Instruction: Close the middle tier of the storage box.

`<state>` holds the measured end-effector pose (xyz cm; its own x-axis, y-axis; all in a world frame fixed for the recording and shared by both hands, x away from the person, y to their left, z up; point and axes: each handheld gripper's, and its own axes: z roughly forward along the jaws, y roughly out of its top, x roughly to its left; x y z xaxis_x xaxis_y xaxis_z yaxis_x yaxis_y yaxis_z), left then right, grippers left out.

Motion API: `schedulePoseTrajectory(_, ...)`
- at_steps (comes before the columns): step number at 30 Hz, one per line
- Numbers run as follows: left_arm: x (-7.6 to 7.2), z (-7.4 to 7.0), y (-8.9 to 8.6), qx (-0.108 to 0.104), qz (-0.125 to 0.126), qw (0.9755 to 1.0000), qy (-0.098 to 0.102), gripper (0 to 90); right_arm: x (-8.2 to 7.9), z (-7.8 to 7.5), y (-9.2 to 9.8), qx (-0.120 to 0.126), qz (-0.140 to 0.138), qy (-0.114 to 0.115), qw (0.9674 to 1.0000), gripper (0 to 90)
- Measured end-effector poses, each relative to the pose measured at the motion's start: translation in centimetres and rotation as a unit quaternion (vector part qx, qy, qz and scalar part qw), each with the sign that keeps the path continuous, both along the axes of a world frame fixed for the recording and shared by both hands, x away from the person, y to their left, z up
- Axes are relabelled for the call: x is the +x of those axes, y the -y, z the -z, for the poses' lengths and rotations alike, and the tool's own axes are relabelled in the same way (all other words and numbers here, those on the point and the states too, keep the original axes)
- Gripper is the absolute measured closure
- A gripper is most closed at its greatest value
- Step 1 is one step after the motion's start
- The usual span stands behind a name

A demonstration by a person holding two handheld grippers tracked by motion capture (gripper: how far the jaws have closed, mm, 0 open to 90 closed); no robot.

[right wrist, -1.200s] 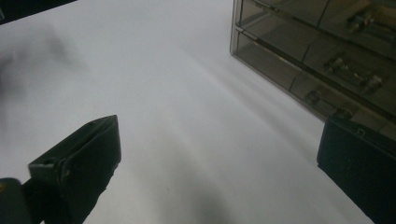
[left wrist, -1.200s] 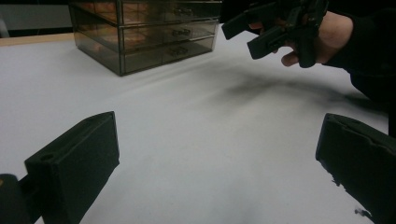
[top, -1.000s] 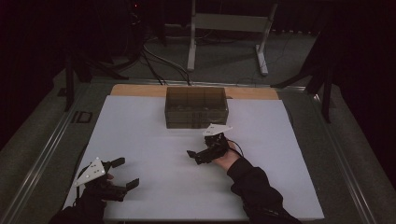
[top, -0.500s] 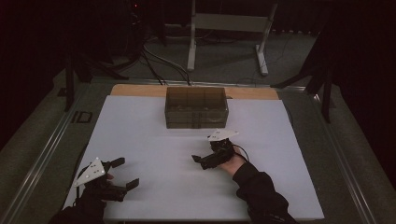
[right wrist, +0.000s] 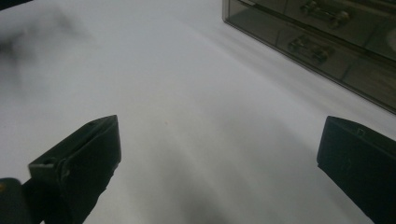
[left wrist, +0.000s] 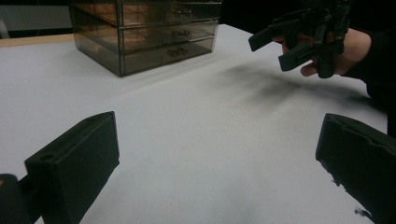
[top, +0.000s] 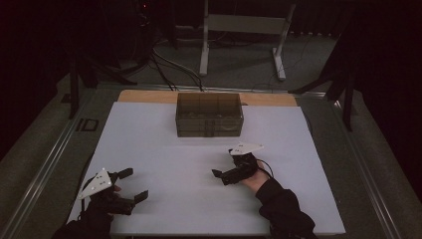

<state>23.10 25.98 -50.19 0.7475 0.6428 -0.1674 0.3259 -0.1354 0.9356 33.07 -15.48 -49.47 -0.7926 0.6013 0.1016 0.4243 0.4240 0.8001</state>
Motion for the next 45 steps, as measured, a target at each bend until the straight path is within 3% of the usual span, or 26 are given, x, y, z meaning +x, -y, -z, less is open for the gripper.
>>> schedulePoseTrajectory(24,0.0,0.0,0.0,0.002,0.000,1.0000,-0.001,1.0,-2.0,0.2,5.5,0.014,0.040,0.004,0.9991,0.0)
schedulePoseTrajectory(34,0.0,0.0,0.1,0.001,0.001,1.0000,-0.002,1.0,-3.0,0.3,7.8,0.006,0.066,0.000,0.9978,0.0)
schedulePoseTrajectory(45,0.0,0.1,0.1,0.001,0.000,1.0000,-0.003,1.0,-4.6,0.2,10.2,0.015,0.095,0.010,0.9954,0.0)
